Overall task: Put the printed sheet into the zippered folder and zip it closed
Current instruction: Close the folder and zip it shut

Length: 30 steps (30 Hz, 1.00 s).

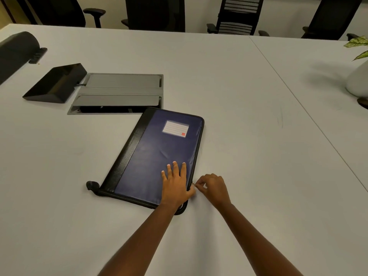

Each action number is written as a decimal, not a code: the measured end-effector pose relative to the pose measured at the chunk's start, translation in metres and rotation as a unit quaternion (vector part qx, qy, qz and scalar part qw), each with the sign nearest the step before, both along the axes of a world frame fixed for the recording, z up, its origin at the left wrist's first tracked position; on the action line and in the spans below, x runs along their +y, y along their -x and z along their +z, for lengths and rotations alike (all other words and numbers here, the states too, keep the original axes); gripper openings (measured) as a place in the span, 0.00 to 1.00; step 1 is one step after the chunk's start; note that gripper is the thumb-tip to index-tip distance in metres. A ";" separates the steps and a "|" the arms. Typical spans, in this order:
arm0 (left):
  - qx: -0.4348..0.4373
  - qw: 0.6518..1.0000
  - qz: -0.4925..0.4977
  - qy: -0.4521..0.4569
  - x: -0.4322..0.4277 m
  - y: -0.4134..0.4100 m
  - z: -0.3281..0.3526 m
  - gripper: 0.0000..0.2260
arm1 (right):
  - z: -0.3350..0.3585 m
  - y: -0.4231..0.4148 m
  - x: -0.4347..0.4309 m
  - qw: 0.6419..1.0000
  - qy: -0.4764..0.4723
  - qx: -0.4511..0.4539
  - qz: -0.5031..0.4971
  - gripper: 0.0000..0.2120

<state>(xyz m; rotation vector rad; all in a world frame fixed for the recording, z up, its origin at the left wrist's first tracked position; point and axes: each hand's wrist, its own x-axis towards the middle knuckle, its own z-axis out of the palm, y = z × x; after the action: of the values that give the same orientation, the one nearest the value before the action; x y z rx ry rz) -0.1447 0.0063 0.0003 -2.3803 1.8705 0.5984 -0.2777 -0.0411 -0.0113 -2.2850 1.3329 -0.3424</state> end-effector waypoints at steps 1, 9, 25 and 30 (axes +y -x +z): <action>0.002 1.000 0.000 0.000 0.001 -0.001 0.000 0.36 | 0.002 -0.002 -0.005 1.000 0.001 0.007 0.000 0.07; -0.024 0.999 -0.031 0.003 0.010 -0.011 0.001 0.33 | 0.014 -0.023 -0.041 0.996 0.023 0.090 0.000 0.09; -0.063 0.991 -0.114 -0.009 0.030 -0.054 0.005 0.31 | 0.015 -0.059 -0.044 0.992 -0.028 0.120 -0.034 0.13; -0.084 0.991 -0.100 0.029 0.033 -0.063 0.005 0.30 | 0.012 -0.065 -0.025 0.995 -0.073 0.059 -0.041 0.12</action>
<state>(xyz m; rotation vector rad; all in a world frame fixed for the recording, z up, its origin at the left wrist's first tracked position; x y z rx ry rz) -0.0817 0.0389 0.0051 -2.1623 2.0419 0.3202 -0.2129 -0.0657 0.0004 -2.1627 1.4622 -0.1340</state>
